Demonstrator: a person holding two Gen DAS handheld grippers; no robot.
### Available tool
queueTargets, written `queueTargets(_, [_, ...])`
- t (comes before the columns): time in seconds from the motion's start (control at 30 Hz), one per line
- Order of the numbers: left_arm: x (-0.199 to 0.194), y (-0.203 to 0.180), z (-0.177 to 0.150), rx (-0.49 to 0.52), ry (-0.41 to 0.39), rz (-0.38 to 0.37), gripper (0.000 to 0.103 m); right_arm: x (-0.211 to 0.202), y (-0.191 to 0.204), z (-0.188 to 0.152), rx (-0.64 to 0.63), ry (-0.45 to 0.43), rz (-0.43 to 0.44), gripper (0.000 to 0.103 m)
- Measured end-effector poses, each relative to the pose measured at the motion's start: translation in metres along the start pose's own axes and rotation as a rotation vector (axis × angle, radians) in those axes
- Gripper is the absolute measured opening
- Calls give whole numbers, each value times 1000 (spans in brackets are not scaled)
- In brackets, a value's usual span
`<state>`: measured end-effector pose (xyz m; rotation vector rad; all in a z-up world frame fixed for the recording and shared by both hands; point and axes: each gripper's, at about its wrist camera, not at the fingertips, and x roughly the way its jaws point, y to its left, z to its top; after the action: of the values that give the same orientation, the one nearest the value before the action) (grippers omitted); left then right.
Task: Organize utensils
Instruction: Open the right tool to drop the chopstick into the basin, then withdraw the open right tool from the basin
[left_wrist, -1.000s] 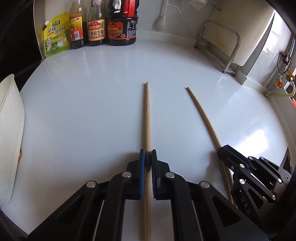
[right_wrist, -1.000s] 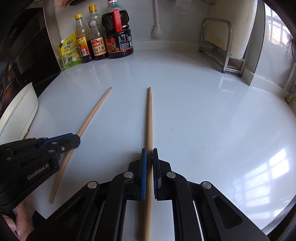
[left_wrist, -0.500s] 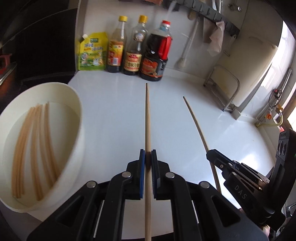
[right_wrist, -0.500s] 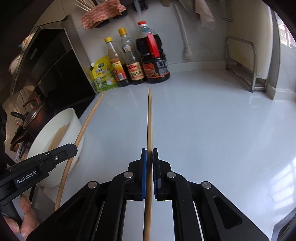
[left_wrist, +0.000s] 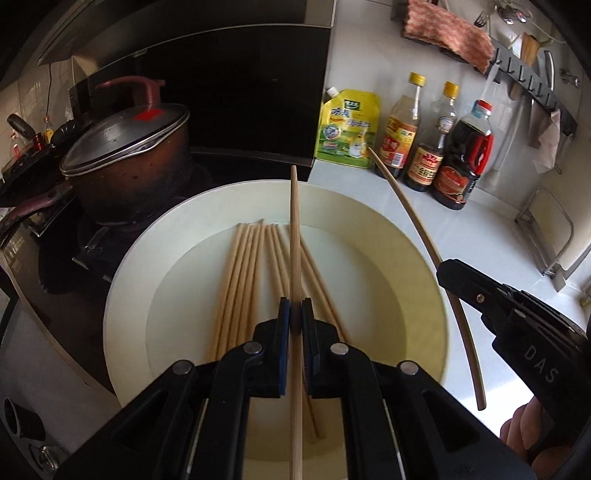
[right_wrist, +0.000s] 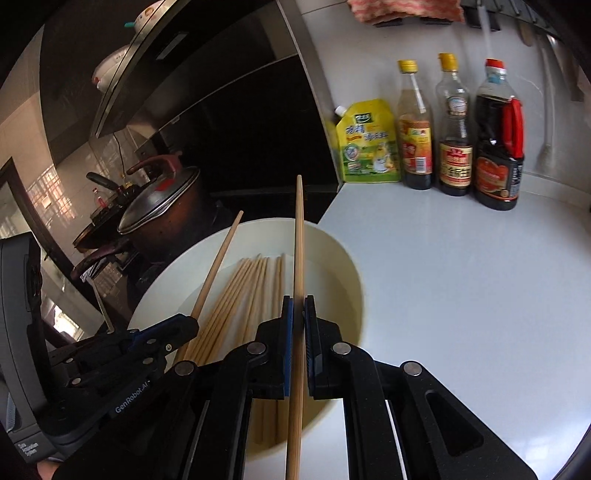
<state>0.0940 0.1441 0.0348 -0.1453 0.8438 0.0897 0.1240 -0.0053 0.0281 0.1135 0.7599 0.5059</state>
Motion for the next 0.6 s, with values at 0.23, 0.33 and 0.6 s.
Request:
queueTargets(0.23, [15,25,-2,-50,32,21,11,36,20,-2,-37,72,-9,6])
queueTargets(0.33, [10,29,-4,-54,10,53,41,33,18,-6,-42,58,-28,11])
queueTargets(0.6, [-15,38,-18,-75,-37,64,63,8,23,-25,-97,6,-122,22])
